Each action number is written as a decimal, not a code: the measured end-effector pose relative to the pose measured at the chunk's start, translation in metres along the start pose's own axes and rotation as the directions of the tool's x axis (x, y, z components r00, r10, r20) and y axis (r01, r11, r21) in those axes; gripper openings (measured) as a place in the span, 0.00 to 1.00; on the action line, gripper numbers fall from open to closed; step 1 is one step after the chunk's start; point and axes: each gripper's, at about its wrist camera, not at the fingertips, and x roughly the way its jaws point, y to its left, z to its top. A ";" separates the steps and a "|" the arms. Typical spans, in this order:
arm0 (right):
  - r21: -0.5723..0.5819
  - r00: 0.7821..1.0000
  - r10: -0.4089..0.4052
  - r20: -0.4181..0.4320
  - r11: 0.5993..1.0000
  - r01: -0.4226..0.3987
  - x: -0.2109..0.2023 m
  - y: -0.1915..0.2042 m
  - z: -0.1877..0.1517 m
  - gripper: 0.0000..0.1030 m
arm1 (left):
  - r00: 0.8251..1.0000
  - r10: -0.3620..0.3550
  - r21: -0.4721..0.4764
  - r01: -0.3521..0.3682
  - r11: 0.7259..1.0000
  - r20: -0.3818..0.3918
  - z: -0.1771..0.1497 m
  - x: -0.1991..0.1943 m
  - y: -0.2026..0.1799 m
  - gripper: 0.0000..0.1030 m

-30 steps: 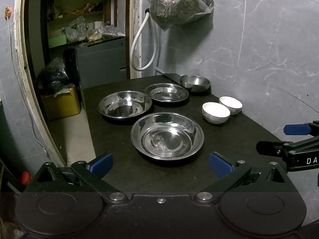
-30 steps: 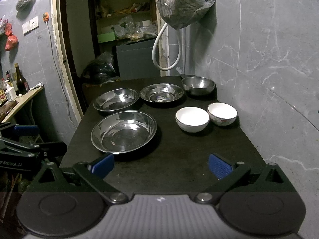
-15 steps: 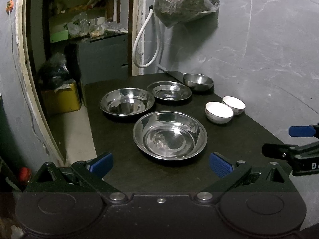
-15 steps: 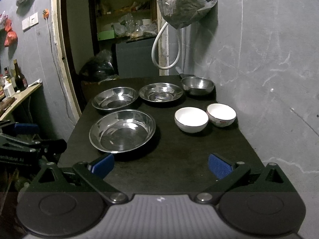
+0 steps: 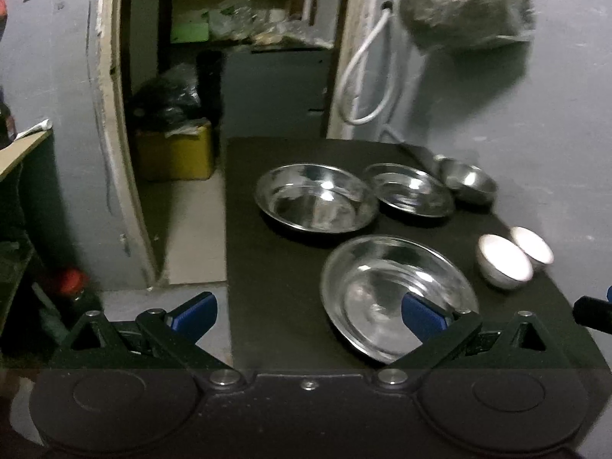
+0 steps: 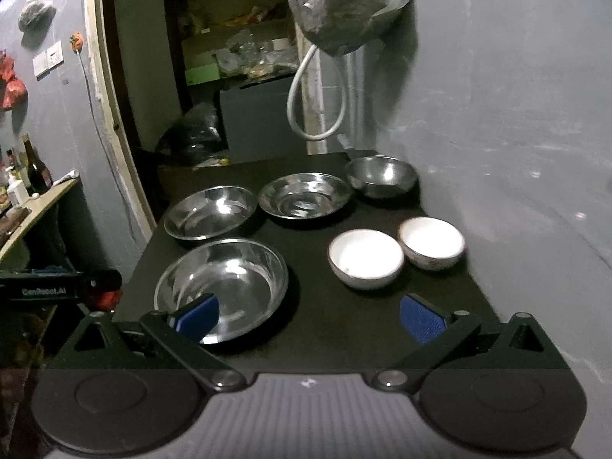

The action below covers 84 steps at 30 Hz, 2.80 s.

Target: Organize plates and bowls

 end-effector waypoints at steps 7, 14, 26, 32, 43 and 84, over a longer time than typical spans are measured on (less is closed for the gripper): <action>0.014 0.986 0.158 -0.050 0.987 -0.157 0.080 0.006 0.042 1.00 | 0.998 0.049 -0.166 -0.056 0.985 -0.041 0.054 0.055 0.029 0.99; 0.050 0.958 0.269 -0.095 0.963 -0.266 0.158 0.013 0.078 1.00 | 0.986 0.132 -0.118 -0.144 0.983 -0.103 0.104 0.123 0.032 0.99; 0.214 0.913 0.375 -0.163 0.916 -0.338 0.245 0.006 0.091 0.79 | 0.971 0.102 -0.126 -0.131 0.983 -0.217 0.129 0.193 0.038 0.89; 0.253 0.889 0.424 -0.172 0.892 -0.376 0.265 0.011 0.090 0.58 | 0.967 0.096 -0.160 -0.136 0.978 -0.238 0.125 0.200 0.034 0.72; 0.280 0.890 0.408 -0.204 0.896 -0.346 0.292 0.017 0.092 0.20 | 0.958 0.105 -0.187 -0.158 0.970 -0.266 0.120 0.211 0.042 0.30; 0.152 0.958 0.247 -0.147 0.962 -0.225 0.122 0.004 0.042 0.19 | 0.965 -0.017 0.133 0.054 0.990 -0.261 0.049 0.079 -0.023 0.20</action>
